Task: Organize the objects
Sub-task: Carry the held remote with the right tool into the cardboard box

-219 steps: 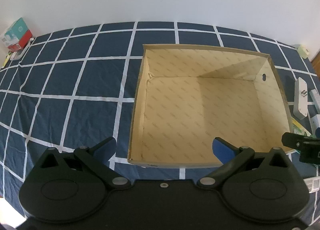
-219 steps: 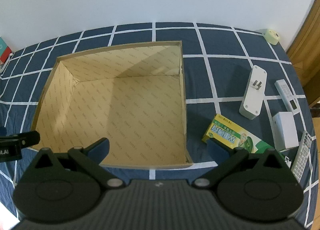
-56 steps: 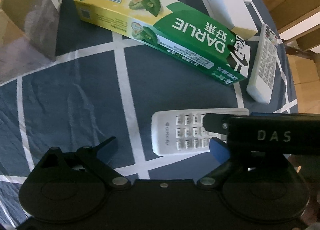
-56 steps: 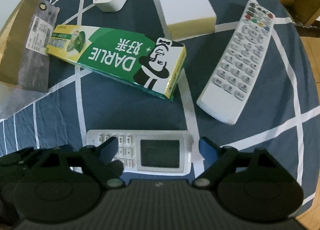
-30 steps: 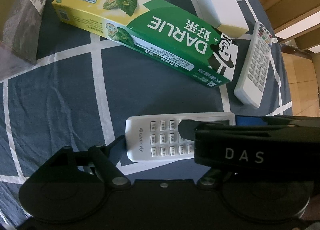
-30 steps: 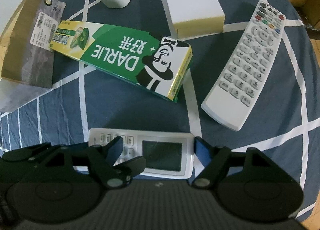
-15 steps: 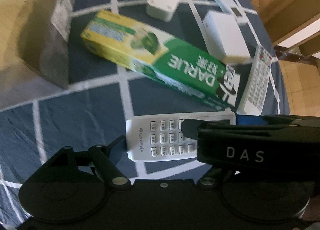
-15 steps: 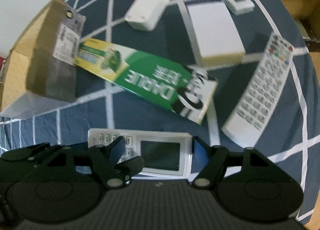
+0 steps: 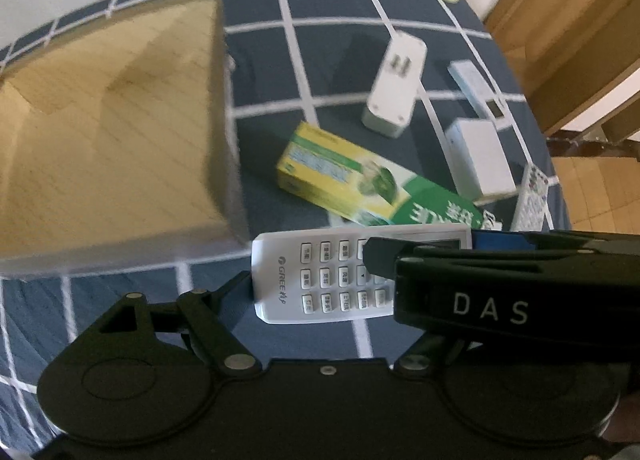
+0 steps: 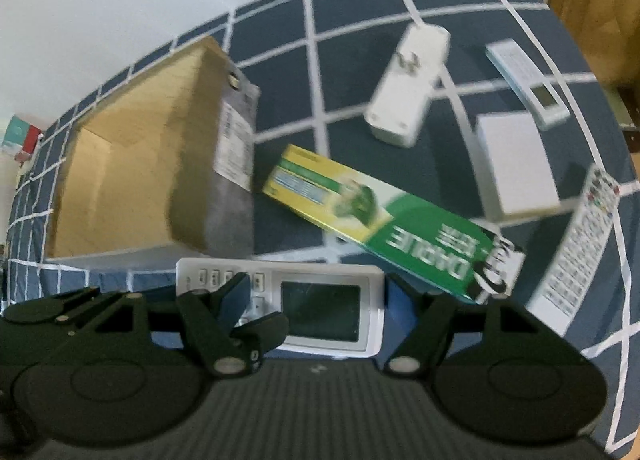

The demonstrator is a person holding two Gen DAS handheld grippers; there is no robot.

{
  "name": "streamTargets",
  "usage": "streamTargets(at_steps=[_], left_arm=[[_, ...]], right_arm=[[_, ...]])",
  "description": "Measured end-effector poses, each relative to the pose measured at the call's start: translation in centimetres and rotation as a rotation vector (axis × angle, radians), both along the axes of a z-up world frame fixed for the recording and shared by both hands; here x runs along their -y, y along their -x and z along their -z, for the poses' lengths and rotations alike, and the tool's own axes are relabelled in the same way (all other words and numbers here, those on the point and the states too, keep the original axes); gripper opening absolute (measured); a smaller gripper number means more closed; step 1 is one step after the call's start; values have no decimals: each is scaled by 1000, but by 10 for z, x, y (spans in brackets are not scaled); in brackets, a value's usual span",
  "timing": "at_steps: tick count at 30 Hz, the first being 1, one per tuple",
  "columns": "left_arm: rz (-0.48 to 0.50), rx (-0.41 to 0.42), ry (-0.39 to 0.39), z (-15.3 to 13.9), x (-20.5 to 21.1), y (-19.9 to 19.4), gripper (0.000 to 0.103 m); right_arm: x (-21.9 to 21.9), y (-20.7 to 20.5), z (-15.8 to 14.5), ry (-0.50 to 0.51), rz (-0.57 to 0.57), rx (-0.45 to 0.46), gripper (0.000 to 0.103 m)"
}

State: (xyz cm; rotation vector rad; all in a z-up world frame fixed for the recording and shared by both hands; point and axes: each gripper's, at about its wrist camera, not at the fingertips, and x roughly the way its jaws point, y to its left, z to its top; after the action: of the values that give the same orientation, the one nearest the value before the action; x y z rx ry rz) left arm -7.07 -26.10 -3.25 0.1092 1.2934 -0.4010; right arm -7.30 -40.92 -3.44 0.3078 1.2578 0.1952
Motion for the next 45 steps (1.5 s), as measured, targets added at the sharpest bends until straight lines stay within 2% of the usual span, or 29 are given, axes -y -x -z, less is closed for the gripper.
streamTargets(at_steps=[12, 27, 35, 45], left_arm=[[3, 80, 15, -37, -68, -21, 79], [-1, 137, 33, -55, -155, -47, 79], [-36, 123, 50, -47, -191, -86, 79], [-51, 44, 67, -3, -200, -149, 78]], right_arm=[[-73, -9, -40, -2, -2, 88, 72], [-167, -17, -60, -1, -7, 155, 72], [-212, -50, -57, 14, -45, 158, 72], [-238, -111, -24, 46, -76, 106, 72]])
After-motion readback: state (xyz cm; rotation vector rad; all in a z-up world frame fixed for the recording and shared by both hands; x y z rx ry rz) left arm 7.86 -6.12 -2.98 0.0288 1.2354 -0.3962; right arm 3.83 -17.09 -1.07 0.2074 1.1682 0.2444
